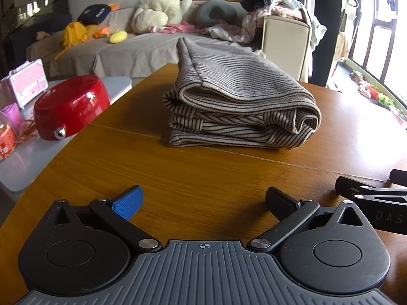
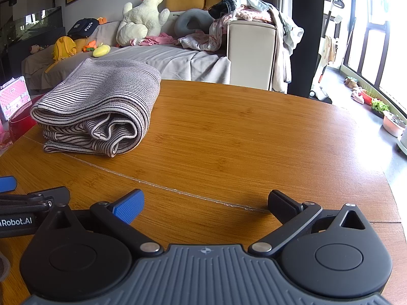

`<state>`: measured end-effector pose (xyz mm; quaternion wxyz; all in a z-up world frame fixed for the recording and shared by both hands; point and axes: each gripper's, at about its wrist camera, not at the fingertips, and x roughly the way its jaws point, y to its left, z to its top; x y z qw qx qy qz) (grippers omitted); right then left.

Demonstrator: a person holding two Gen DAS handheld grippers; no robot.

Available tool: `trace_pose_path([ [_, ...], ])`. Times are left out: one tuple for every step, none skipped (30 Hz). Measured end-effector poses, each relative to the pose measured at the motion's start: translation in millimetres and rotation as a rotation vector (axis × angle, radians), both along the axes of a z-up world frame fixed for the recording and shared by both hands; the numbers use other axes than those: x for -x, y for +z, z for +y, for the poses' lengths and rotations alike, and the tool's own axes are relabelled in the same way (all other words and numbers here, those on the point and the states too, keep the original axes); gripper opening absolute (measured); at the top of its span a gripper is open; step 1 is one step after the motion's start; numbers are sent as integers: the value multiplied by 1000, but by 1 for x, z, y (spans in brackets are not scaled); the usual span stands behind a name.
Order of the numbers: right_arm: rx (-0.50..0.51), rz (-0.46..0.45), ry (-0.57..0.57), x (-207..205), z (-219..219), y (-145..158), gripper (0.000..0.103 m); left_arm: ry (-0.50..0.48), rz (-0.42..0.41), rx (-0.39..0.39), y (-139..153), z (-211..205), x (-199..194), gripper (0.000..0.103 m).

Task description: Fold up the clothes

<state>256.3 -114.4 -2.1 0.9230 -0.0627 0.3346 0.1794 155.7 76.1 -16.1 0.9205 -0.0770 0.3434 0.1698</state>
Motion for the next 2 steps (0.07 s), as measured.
trace_pose_path([
  [0,0,-1,0,0,0,103,3,-8,7,0,1,1,103],
  [0,0,-6,1,1,0,103,-2,-23,24,1,4,3,103],
])
